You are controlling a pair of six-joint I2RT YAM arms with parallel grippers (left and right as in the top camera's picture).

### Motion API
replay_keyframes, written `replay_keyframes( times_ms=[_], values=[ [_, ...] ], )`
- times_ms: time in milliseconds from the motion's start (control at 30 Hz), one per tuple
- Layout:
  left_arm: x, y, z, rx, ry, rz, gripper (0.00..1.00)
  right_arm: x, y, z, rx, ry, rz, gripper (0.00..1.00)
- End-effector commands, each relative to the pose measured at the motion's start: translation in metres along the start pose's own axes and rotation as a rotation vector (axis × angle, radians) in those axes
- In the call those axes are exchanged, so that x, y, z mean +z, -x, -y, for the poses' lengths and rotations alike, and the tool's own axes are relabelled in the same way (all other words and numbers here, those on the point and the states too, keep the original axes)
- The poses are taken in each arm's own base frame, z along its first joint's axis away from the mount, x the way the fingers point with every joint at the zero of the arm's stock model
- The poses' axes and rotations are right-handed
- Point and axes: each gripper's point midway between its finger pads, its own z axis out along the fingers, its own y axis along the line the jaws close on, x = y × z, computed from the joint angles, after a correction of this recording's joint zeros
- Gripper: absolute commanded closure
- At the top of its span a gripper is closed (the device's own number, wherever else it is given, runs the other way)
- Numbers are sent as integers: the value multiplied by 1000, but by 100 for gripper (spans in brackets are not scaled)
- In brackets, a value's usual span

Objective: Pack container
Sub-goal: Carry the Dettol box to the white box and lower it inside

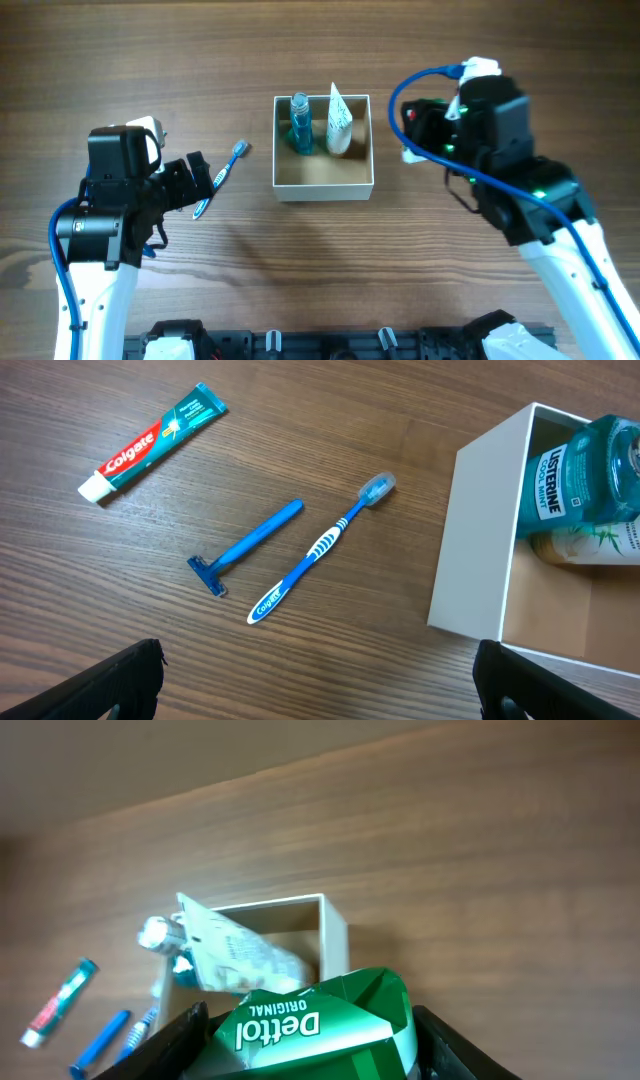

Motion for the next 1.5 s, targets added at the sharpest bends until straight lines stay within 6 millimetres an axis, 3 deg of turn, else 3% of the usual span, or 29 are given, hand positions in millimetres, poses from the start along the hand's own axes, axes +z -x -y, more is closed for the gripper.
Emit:
replay_keyframes(
  times_ms=[0,167,400,967,1167,1467],
  values=[
    [-4,4,3,-15,-19,8,0,13,1,-3,239,-65,23,96],
    [-4,4,3,-15,-18,8,0,41,-25,-13,363,-88,-73,96],
    [-4,4,3,-15,-18,8,0,66,-49,-23,400,-117,-140,96],
    [-4,4,3,-15,-18,7,0,92,-91,-28,561,-213,-234,96],
    [-4,4,3,-15,-19,7,0,100,-98,-26,578,-234,-245,95],
    [-4,2,2,-15,-16,-1,0,101,-96,-29,580,-221,-240,60]
  ],
)
